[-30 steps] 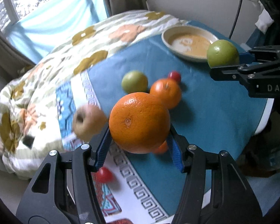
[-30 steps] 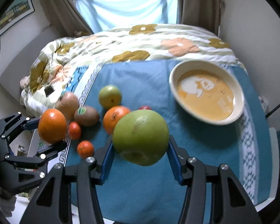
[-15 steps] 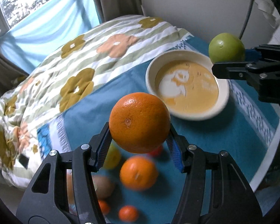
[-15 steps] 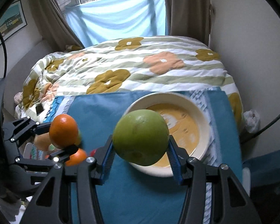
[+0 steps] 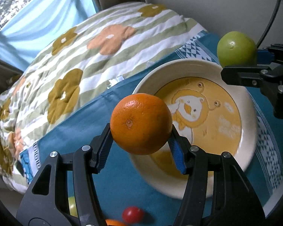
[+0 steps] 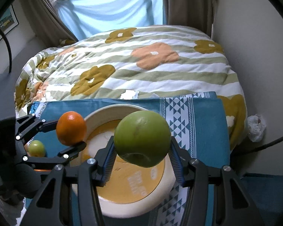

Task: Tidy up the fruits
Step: 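Carry the orange in left gripper and green apple in right gripper to the duck bowl, then open left gripper to drop the orange into the bowl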

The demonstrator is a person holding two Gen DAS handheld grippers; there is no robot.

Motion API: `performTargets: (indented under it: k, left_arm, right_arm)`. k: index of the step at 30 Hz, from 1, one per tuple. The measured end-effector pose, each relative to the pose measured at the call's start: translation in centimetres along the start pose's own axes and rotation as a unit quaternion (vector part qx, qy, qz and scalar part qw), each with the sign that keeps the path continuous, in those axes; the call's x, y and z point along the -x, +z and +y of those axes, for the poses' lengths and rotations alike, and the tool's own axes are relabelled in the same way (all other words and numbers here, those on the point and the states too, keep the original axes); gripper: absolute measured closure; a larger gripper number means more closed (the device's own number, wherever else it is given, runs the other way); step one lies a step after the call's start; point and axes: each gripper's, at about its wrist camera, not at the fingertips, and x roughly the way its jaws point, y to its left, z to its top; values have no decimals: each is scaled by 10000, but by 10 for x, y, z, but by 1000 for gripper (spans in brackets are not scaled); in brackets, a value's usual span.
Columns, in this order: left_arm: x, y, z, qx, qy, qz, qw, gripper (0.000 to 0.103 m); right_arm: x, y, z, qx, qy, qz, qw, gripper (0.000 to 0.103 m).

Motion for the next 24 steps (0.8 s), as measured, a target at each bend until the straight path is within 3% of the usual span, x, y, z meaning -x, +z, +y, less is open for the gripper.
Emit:
performTargets:
  k: [7,18,19,22,24]
  left_arm:
    - [-15,18,-15,-193,36,32,9998,42]
    - [-9,10,-17,-114,-544,-47,9984,41]
    - [-8,10,-18,-124,-562,-67,9983,37]
    - [1,8,-16,-116,-604,-218,9979,5]
    - [8,7,-13,-62,-697,-324,9970,3]
  right_arm:
    - [-24,7,-17,-59,181,154,9997,54]
    - [-21,5,-25,-130,355,137,9992,54]
    - [-20,6,-26,-135,361,130,9992,54]
    - [-19,7,-28,-154,372,118,9991,54]
    - [-19,7,-28,-155,373,122,9991,54]
